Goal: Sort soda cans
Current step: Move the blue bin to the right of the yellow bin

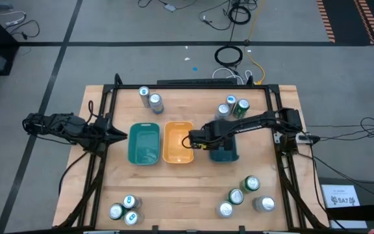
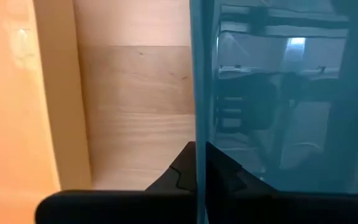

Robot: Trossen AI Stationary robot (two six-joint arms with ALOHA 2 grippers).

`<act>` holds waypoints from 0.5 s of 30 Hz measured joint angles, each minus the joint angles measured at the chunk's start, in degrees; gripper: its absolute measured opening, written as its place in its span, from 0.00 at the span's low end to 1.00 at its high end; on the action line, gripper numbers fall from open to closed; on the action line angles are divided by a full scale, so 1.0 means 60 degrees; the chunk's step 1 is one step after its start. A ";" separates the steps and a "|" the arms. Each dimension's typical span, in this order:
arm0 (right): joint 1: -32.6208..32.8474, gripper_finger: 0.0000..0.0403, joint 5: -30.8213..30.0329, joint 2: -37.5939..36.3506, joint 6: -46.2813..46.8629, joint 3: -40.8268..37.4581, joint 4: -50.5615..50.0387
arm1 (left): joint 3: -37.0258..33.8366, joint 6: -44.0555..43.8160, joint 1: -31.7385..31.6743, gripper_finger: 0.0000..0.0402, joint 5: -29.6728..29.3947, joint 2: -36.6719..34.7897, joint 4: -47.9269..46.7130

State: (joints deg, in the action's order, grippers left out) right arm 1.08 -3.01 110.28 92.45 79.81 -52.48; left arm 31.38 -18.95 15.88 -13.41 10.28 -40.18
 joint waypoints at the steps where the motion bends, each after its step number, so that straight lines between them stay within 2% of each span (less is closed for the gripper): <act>1: 0.0010 0.00 0.0003 0.0000 0.0076 0.0000 0.0058 | 0.0000 0.0000 0.0000 0.15 0.0000 0.0000 0.0000; 15: 0.0120 0.00 0.0286 -0.0001 0.0667 0.0000 0.0264 | 0.0004 0.0003 0.0000 0.15 0.0000 0.0000 -0.0036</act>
State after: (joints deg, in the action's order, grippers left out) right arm 1.80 -1.29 110.27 96.46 79.81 -50.89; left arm 31.40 -18.94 15.88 -13.41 10.28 -40.40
